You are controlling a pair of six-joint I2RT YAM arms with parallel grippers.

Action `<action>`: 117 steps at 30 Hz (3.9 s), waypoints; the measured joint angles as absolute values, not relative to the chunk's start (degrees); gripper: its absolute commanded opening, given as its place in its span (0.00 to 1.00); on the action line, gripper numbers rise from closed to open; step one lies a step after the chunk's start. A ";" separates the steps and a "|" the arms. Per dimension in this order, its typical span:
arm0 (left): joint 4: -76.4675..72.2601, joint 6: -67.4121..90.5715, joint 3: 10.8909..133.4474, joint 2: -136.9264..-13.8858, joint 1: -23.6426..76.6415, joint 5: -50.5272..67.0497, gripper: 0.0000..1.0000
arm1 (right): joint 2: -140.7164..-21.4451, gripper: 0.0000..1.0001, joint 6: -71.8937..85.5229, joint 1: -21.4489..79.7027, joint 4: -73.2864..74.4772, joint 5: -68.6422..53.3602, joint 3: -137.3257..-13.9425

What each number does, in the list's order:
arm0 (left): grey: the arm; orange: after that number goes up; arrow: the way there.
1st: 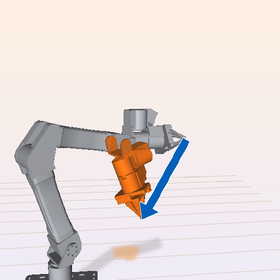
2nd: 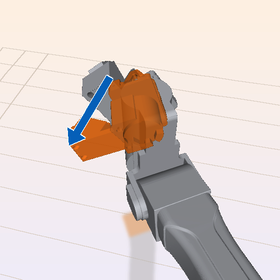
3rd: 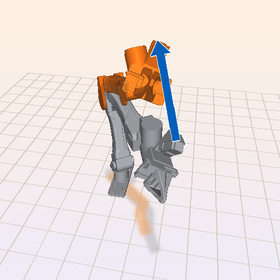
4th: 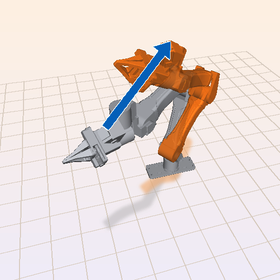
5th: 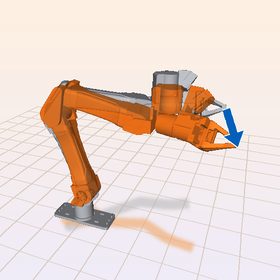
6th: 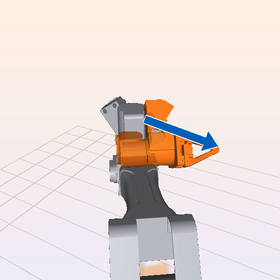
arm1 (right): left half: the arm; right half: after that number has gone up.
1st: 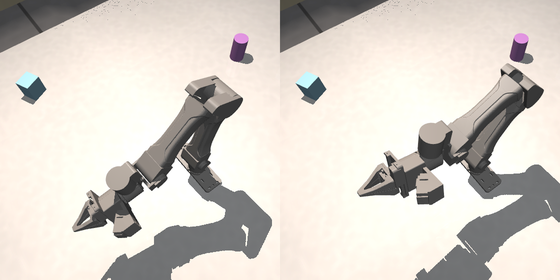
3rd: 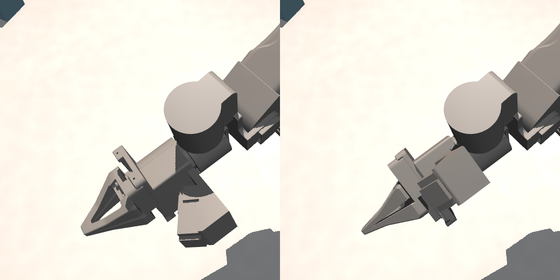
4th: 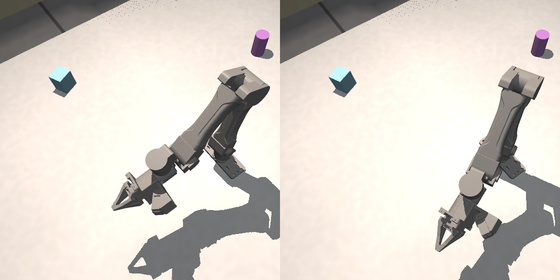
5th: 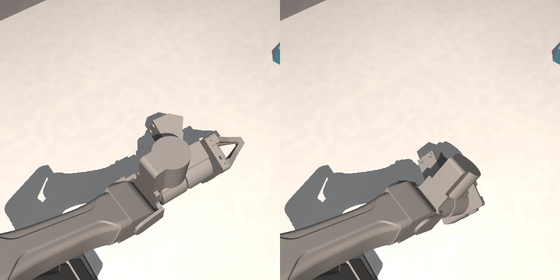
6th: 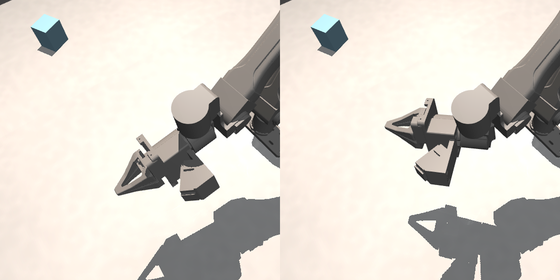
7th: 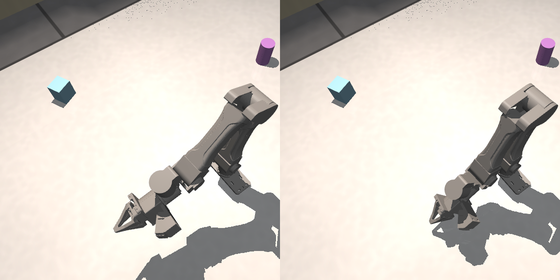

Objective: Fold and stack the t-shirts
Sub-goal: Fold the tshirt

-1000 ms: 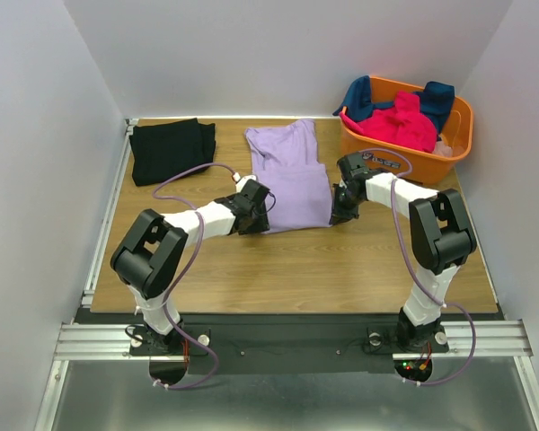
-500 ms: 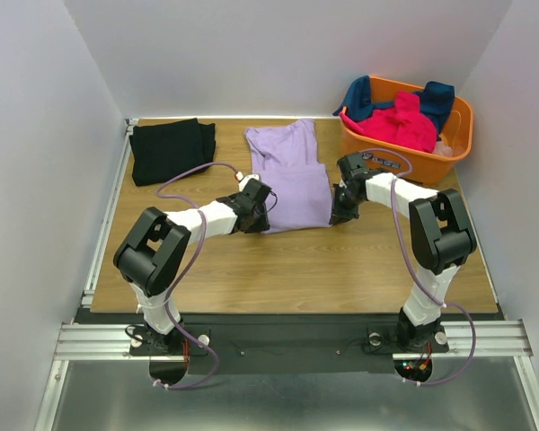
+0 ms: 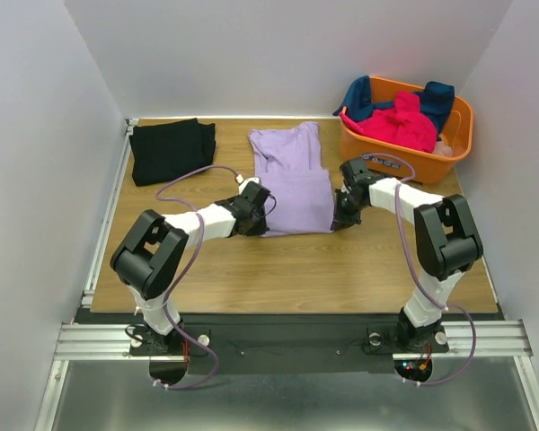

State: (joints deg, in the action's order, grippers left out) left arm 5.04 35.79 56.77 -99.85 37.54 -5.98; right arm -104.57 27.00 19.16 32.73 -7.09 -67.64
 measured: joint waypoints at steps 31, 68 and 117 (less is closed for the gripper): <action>13.06 64.86 33.47 -66.19 72.10 -5.10 0.00 | -63.64 0.00 36.10 31.99 48.21 -14.11 -42.00; 33.01 80.77 45.95 -50.06 63.18 -17.56 0.00 | -80.55 0.00 38.50 35.35 58.35 4.64 -81.43; 17.76 48.90 49.67 -75.79 23.49 5.13 0.00 | -121.89 0.01 26.06 30.26 53.32 2.42 -118.69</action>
